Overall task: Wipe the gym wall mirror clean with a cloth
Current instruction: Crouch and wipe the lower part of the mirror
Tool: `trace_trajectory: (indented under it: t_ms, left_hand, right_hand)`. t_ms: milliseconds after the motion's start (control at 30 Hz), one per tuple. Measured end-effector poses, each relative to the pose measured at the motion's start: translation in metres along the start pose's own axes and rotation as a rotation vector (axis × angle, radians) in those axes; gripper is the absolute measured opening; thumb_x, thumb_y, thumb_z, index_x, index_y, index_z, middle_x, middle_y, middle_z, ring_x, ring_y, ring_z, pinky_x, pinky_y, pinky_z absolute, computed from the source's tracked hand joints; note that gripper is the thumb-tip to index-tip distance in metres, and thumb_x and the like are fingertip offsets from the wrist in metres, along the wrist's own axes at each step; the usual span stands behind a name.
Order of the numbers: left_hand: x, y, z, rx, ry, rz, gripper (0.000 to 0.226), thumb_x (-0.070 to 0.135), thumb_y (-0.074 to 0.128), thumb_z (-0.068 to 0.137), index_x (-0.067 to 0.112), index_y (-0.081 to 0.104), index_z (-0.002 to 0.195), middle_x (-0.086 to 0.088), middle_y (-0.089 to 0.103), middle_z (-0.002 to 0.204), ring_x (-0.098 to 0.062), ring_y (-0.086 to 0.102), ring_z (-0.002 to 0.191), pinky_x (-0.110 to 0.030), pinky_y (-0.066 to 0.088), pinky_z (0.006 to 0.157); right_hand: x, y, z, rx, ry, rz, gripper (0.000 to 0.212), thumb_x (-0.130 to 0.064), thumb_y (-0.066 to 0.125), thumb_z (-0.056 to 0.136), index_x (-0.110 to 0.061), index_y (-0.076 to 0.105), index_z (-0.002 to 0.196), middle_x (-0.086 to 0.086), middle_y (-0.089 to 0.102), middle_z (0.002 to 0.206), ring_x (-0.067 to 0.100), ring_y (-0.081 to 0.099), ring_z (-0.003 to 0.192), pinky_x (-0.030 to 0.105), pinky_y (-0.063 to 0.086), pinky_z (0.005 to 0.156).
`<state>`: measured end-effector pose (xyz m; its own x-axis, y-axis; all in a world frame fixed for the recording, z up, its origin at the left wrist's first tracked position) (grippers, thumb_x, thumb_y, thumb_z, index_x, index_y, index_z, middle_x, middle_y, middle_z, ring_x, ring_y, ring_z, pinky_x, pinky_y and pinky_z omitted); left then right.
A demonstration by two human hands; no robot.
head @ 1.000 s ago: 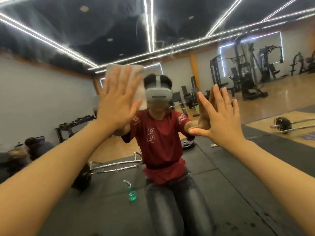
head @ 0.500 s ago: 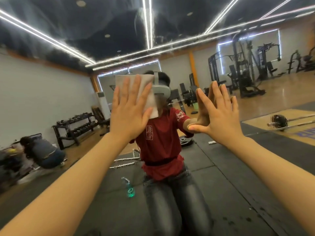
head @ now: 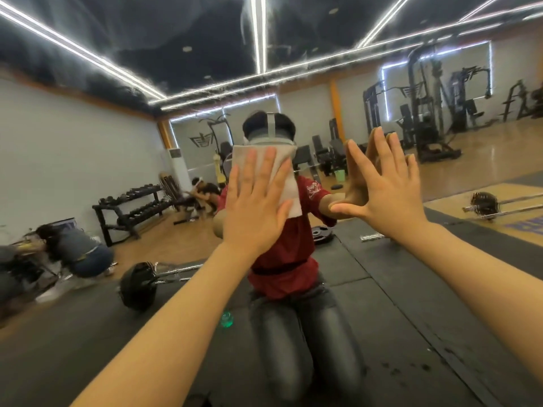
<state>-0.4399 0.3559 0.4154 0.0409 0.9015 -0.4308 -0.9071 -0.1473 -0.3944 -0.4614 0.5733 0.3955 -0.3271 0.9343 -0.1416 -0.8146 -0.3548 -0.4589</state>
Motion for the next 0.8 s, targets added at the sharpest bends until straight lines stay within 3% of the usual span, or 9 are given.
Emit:
trace_trajectory:
  t_ms: [167,300,500,633,800]
  left_hand:
    - [-0.058,0.014,-0.076,0.011,-0.155,0.008,0.075,0.048,0.034,0.094,0.022,0.003,0.158,-0.013,-0.001,0.164,-0.036,-0.004,0.151,-0.053,-0.001,0.121]
    - [-0.053,0.015,-0.077,0.003,-0.275,-0.043,0.075,0.047,0.032,0.096,0.02,-0.003,0.157,-0.016,-0.003,0.164,-0.04,-0.005,0.15,-0.055,-0.003,0.12]
    - [0.014,0.017,-0.035,-0.024,-0.062,-0.014,0.075,0.049,0.037,0.095,0.022,0.004,0.157,-0.012,-0.004,0.163,-0.037,-0.009,0.15,-0.055,-0.003,0.12]
    - [-0.007,0.014,-0.045,-0.029,0.026,0.028,0.074,0.05,0.035,0.095,0.023,0.009,0.158,-0.009,-0.002,0.164,-0.032,-0.009,0.15,-0.05,-0.003,0.121]
    - [-0.107,0.015,-0.097,-0.062,-0.286,0.009,0.077,0.051,0.027,0.094,0.02,-0.006,0.157,-0.017,-0.003,0.164,-0.041,-0.001,0.15,-0.054,0.006,0.12]
  right_hand:
    - [-0.001,0.0,0.0,-0.017,0.012,0.02,0.112,-0.089,0.037,0.062,-0.036,0.007,0.157,0.008,-0.011,0.165,0.032,-0.009,0.151,0.062,0.006,0.116]
    - [-0.003,0.0,0.0,-0.033,0.02,0.003,0.113,-0.088,0.038,0.062,-0.034,0.007,0.157,0.01,-0.01,0.164,0.034,-0.009,0.15,0.063,0.006,0.115]
    - [-0.004,-0.002,0.0,-0.062,0.038,-0.004,0.113,-0.088,0.035,0.061,-0.037,0.004,0.157,0.009,-0.012,0.164,0.032,-0.01,0.151,0.06,0.004,0.116]
    - [-0.002,-0.003,0.0,-0.062,0.049,0.011,0.113,-0.086,0.044,0.061,-0.04,0.003,0.156,0.006,-0.011,0.165,0.03,-0.01,0.151,0.059,0.004,0.117]
    - [-0.006,-0.007,0.002,-0.081,0.082,0.023,0.117,-0.079,0.061,0.061,-0.039,0.006,0.156,0.008,-0.008,0.165,0.031,-0.008,0.151,0.06,0.005,0.117]
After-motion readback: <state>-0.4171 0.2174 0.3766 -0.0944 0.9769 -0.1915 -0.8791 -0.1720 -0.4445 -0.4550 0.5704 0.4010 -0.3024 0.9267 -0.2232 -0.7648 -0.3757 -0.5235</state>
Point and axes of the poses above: each hand's wrist, its own z-axis towards the middle knuckle, its own y-axis out of the palm, x = y × z, the point moved 7 cm from there along z, towards the middle knuckle
